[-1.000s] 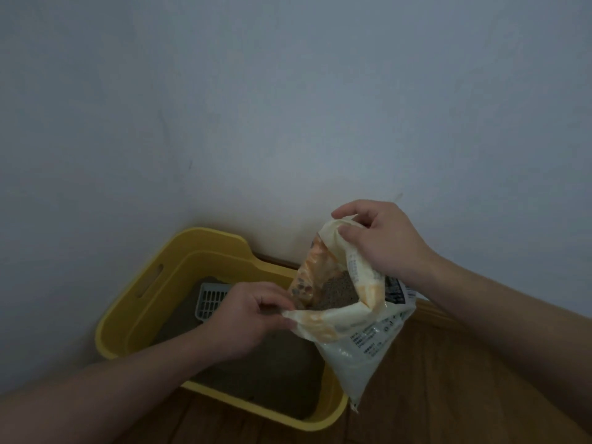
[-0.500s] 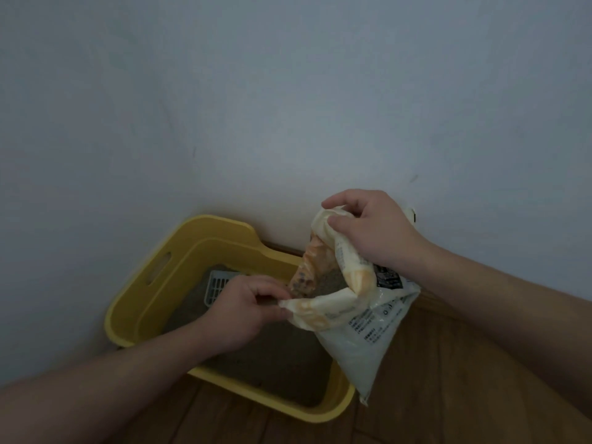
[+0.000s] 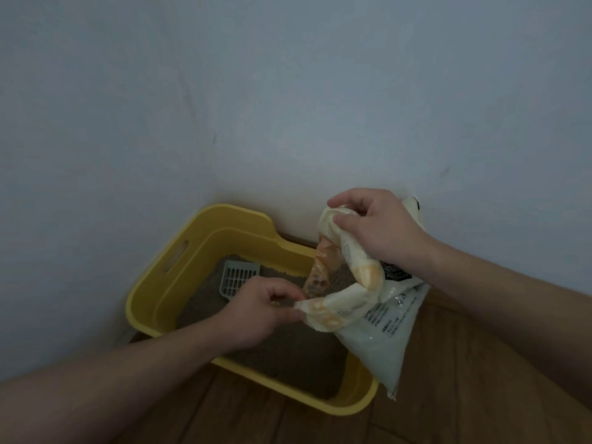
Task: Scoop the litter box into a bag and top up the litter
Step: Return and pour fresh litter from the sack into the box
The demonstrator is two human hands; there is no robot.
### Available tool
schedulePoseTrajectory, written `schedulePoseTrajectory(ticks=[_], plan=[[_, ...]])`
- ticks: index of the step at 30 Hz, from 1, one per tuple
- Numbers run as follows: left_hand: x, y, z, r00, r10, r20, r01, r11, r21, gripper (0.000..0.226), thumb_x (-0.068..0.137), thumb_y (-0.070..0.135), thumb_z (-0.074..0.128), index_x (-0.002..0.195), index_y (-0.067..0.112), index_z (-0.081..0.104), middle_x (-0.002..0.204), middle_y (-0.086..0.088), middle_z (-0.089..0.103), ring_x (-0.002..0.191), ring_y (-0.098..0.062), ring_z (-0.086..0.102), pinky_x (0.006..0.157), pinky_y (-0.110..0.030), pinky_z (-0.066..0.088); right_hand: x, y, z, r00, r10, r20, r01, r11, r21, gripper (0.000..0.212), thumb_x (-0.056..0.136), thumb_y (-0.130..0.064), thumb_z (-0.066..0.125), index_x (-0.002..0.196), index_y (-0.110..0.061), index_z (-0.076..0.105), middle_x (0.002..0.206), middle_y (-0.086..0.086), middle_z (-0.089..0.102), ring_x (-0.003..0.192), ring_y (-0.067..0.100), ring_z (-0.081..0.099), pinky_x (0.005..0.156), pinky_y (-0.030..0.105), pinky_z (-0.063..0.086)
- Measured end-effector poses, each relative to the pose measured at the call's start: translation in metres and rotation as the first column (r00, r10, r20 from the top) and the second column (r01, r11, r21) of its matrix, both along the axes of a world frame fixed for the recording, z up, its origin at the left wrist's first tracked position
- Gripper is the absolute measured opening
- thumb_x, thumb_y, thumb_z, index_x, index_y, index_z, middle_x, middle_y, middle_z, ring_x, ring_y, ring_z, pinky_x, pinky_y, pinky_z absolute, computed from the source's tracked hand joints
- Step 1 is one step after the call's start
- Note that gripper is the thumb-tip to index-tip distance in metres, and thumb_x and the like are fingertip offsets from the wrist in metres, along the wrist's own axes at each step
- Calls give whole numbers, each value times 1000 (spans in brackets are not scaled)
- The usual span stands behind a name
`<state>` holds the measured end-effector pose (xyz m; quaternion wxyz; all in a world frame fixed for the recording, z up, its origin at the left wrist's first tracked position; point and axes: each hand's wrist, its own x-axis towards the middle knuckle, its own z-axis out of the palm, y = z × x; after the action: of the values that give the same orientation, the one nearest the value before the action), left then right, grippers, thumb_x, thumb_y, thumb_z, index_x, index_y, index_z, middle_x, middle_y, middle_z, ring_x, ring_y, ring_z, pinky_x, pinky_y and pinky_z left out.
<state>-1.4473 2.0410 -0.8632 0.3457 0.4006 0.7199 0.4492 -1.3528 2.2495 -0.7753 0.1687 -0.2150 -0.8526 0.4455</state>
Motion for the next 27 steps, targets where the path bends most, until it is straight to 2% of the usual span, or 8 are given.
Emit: schedulePoseTrajectory(ticks=[5, 10, 23, 27], plan=[[-2, -4, -7, 1000, 12, 23, -12, 999, -33, 19, 79, 9, 77, 91, 24, 77, 100, 3, 73, 97, -15, 67, 92, -46, 53, -10, -5, -7, 1000, 6, -1, -6, 1000, 7, 17, 89, -18, 68, 101, -29, 71, 84, -13, 67, 75, 3, 62, 70, 19, 43], [-3, -8, -14, 999, 23, 41, -21, 999, -44, 18, 79, 9, 77, 90, 23, 77, 99, 2, 72, 95, -15, 67, 91, -45, 53, -18, -9, -14, 1000, 0, -8, 0, 1000, -10, 16, 89, -18, 68, 93, -33, 70, 85, -10, 69, 76, 4, 62, 71, 20, 44], [-4, -12, -23, 998, 50, 32, -46, 991, -126, 16, 80, 14, 78, 93, 23, 77, 96, 5, 72, 93, -12, 67, 89, -42, 55, -33, -10, -31, 999, -33, 24, 34, 999, -35, 13, 88, -17, 67, 94, -28, 72, 82, -10, 67, 75, 4, 62, 71, 22, 45], [-2, -10, -22, 998, 56, 30, -51, 987, -150, 15, 80, 15, 78, 91, 25, 77, 95, 7, 72, 90, -9, 66, 86, -36, 55, -31, -10, -31, 999, -28, 24, 29, 999, -32, 14, 89, -18, 66, 94, -30, 71, 87, -10, 68, 80, 3, 64, 71, 21, 47]])
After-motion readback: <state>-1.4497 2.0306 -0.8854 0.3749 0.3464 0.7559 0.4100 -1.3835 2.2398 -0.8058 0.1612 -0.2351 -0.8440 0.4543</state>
